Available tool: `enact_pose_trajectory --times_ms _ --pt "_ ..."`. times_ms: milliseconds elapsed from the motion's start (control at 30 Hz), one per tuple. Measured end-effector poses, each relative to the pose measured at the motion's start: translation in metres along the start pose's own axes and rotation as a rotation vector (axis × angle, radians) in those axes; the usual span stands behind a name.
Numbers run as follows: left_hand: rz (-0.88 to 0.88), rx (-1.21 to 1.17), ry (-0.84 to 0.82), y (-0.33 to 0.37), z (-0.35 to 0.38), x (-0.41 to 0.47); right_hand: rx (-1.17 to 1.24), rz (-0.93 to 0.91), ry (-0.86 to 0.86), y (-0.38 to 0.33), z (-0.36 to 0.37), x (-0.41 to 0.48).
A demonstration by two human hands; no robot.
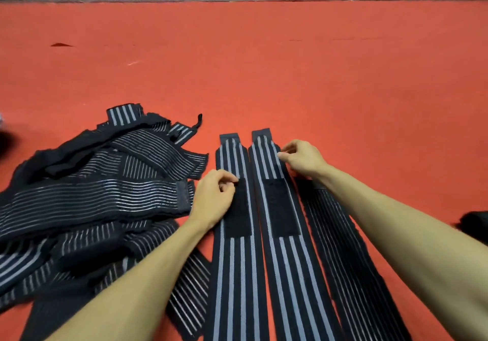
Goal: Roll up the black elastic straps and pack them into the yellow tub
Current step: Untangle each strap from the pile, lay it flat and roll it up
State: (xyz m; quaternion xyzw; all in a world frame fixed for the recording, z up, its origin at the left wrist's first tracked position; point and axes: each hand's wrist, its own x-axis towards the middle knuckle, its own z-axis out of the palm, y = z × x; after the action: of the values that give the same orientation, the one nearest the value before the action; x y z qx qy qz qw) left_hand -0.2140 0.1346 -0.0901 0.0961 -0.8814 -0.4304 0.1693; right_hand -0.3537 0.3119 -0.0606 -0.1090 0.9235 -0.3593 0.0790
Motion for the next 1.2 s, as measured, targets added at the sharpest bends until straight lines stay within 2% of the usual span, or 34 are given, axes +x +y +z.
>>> enact_pose_trajectory --times_ms 133,267,333,467,600,667,733,867,967,1100,1200 --pt "0.058 0.084 0.001 -0.007 0.006 -0.001 0.193 0.112 0.128 -0.002 0.028 0.028" --pt "0.068 0.137 0.009 -0.005 0.006 0.0 0.148 0.232 0.192 -0.015 0.043 0.041" --pt "0.083 0.149 0.001 -0.005 0.007 -0.001 0.211 0.266 0.251 -0.018 0.043 0.04" --pt "0.124 0.245 -0.039 0.001 0.006 -0.002 0.608 0.184 0.319 -0.013 0.028 0.028" --pt "0.115 0.349 -0.158 0.023 0.012 -0.008 0.775 0.042 0.24 -0.019 -0.006 0.002" --pt "0.038 0.201 -0.22 0.04 0.016 -0.015 0.871 0.031 0.204 -0.03 -0.024 -0.013" --pt "-0.072 -0.056 -0.261 0.057 0.017 -0.02 1.009 0.054 0.134 -0.041 -0.04 -0.024" --pt "-0.189 -0.374 -0.261 0.085 -0.004 -0.026 1.214 0.096 -0.022 -0.063 -0.065 -0.053" --pt "-0.217 -0.576 -0.368 0.099 -0.02 -0.037 1.219 0.105 -0.06 -0.076 -0.074 -0.068" --pt "-0.229 -0.786 -0.358 0.11 -0.035 -0.045 1.169 0.127 0.005 -0.086 -0.073 -0.068" --pt "-0.287 -0.823 -0.334 0.107 -0.049 -0.043 1.104 0.123 0.076 -0.09 -0.063 -0.058"
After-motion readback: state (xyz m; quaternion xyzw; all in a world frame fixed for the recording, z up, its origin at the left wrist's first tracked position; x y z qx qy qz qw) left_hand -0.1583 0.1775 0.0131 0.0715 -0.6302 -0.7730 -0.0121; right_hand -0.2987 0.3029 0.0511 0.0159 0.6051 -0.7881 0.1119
